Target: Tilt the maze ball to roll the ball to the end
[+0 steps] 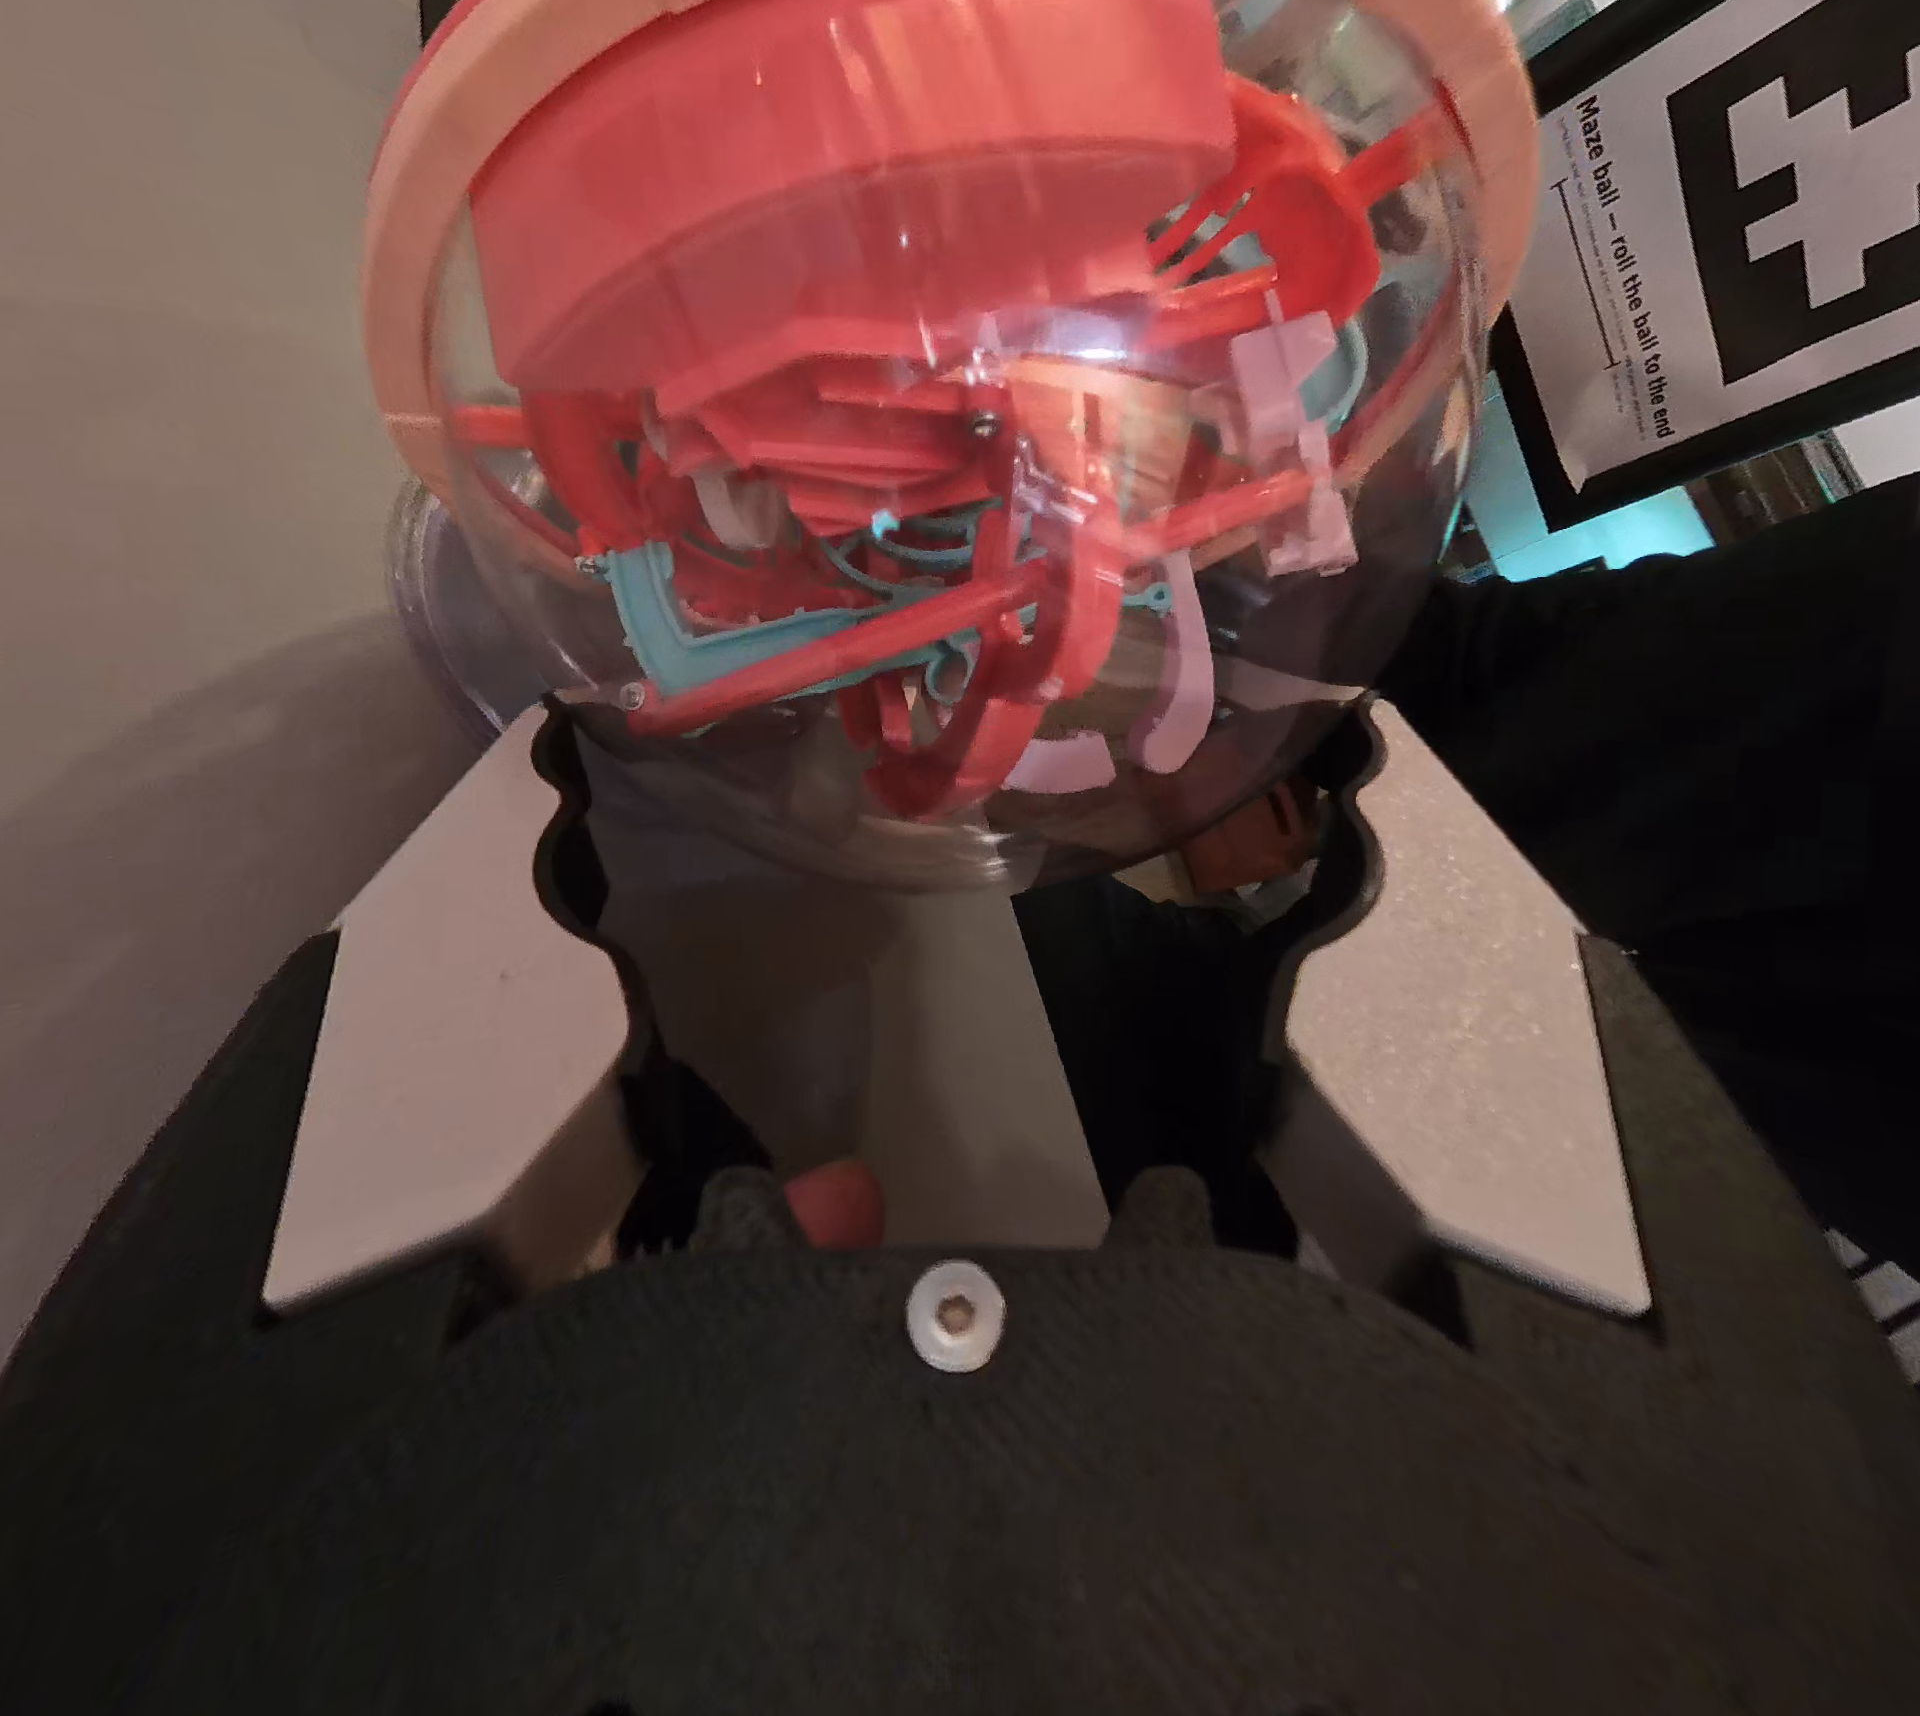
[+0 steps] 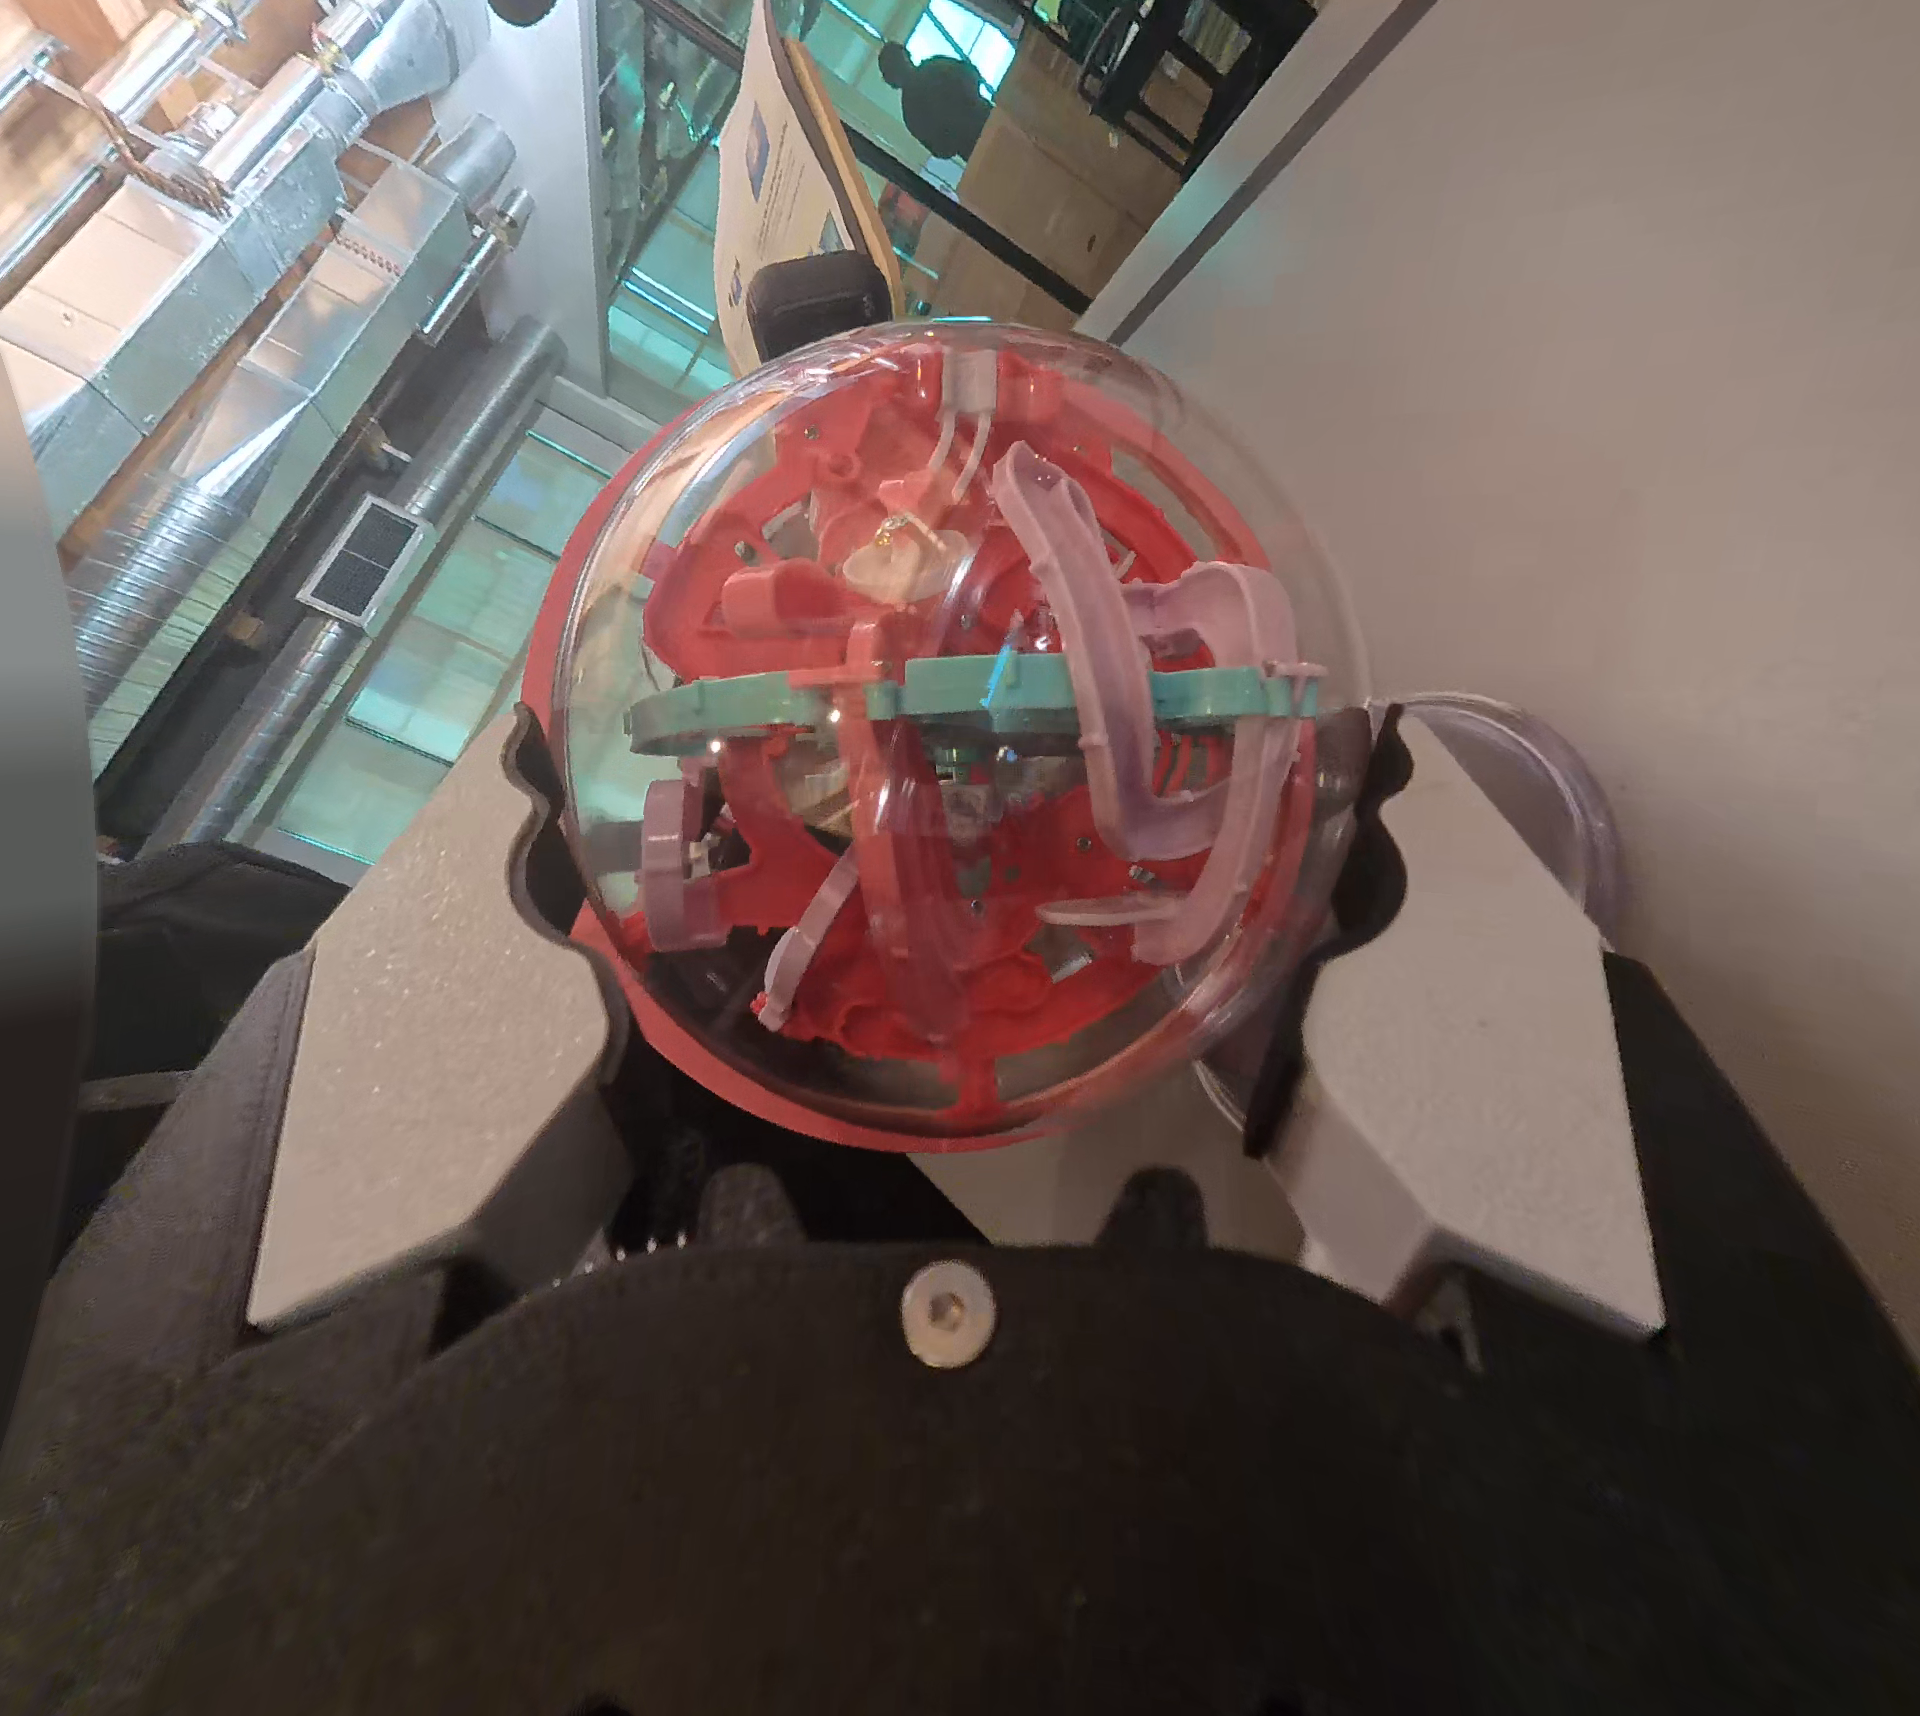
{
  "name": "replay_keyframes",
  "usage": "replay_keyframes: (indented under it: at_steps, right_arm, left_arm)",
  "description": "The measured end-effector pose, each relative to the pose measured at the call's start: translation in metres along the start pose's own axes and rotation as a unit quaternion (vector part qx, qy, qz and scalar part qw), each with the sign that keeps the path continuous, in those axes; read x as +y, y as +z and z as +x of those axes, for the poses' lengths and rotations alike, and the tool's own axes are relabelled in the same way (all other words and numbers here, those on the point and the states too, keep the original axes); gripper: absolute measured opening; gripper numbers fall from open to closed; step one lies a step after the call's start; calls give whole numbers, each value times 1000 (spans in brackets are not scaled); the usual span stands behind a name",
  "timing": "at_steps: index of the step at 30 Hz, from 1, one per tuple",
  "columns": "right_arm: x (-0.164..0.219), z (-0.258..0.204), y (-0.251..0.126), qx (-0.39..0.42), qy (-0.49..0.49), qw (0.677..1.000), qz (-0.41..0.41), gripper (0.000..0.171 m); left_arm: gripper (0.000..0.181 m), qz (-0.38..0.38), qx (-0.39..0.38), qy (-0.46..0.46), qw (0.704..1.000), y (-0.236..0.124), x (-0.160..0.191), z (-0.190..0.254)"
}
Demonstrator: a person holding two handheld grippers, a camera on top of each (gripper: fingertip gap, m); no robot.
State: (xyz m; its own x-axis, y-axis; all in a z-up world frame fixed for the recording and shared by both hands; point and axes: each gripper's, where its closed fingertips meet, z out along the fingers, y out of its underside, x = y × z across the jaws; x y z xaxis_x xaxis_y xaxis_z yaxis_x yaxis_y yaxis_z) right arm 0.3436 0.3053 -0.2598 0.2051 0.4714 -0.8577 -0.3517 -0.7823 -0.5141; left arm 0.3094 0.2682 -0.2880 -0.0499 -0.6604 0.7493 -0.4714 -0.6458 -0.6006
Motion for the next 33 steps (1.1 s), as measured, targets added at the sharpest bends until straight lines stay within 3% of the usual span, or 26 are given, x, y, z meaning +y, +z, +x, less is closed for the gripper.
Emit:
replay_keyframes:
  at_steps: [12, 33]
  right_arm:
    - [11, -5, -1, -6, -44, 998, 41, 147]
    - [16, -3, -4, -20, -20, 996, 86, 147]
  left_arm:
    - [142, 22, -10, 39, 999, -4, -10, 2]
    - [144, 35, -12, 31, 999, -3, -22, 2]
